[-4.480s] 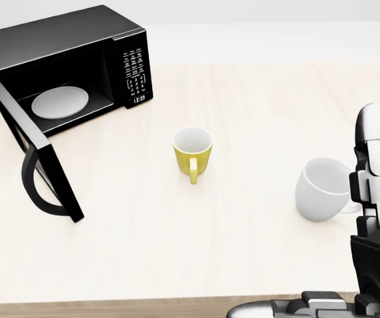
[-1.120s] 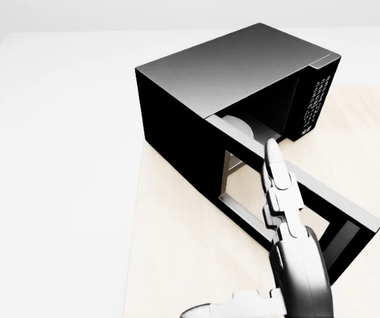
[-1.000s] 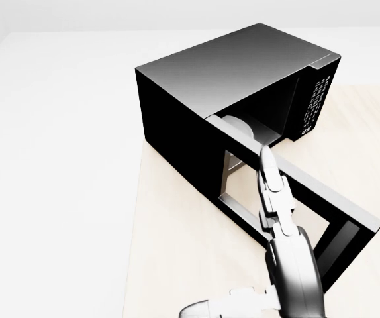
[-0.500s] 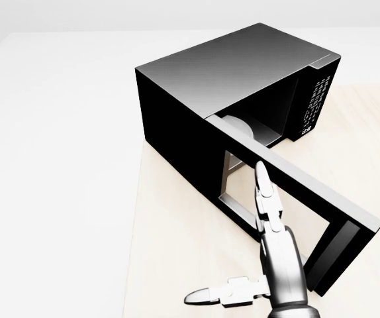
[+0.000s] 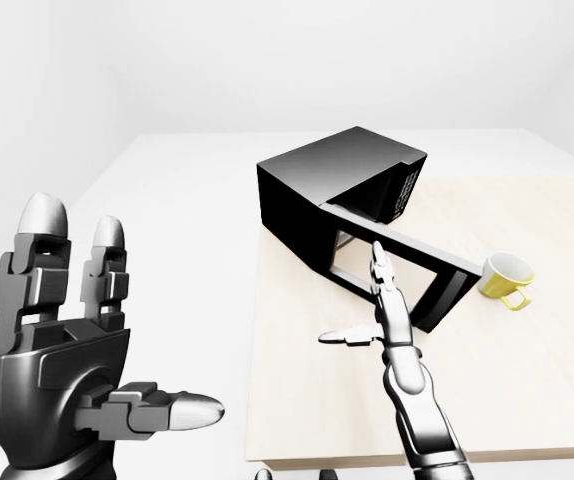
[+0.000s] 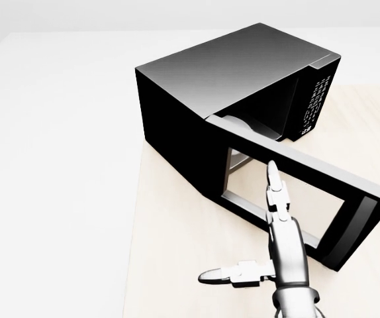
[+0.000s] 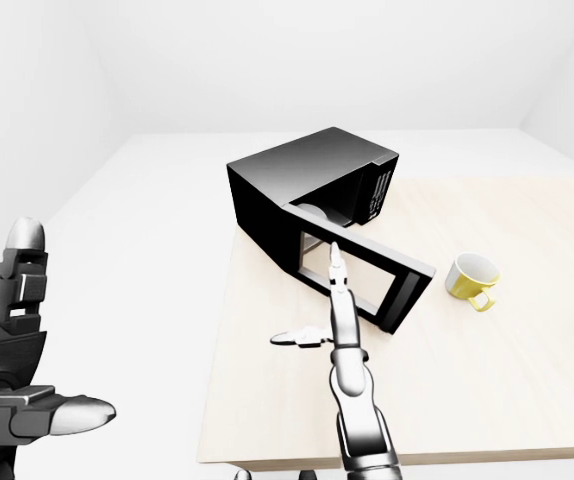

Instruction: Close the microwave.

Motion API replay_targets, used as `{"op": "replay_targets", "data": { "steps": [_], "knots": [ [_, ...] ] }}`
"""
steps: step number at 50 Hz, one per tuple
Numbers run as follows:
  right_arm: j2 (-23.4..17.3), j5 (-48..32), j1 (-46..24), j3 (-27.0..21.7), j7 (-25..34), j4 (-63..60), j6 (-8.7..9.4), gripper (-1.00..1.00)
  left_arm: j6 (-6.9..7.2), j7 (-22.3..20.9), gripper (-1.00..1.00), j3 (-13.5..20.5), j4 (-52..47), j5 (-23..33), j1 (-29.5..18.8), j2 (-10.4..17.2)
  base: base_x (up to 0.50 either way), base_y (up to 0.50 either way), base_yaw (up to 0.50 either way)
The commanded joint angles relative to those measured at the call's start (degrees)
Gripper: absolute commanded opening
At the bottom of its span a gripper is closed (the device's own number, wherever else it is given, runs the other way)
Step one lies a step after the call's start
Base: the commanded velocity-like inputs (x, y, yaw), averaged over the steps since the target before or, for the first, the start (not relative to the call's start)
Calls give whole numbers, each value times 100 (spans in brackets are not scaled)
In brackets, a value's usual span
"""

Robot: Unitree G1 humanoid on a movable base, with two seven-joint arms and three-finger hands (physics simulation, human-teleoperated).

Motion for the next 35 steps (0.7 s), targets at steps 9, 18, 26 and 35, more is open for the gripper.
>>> {"op": "replay_targets", "data": {
  "steps": [9, 18, 26, 35],
  "knots": [
    [-105, 69, -934, -445, -75, 1000, -5, 100, 0, 84, 100, -57, 0, -36, 22, 89, 0, 0, 0],
    [-287, 223, -1798, -662, -182, 1996, -5, 100, 0, 33, 100, -101, 0, 42, 24, 42, 0, 0, 0],
    [-455, 129, -2346, -741, -338, 2866, -5, 100, 0, 52, 100, -87, 0, 24, 9, 57, 0, 0, 0],
    [-668, 258, -3146, -860, -272, 3591, -5, 100, 0, 29, 100, -115, 0, 79, 8, 27, 0, 0, 0]
  ]
}}
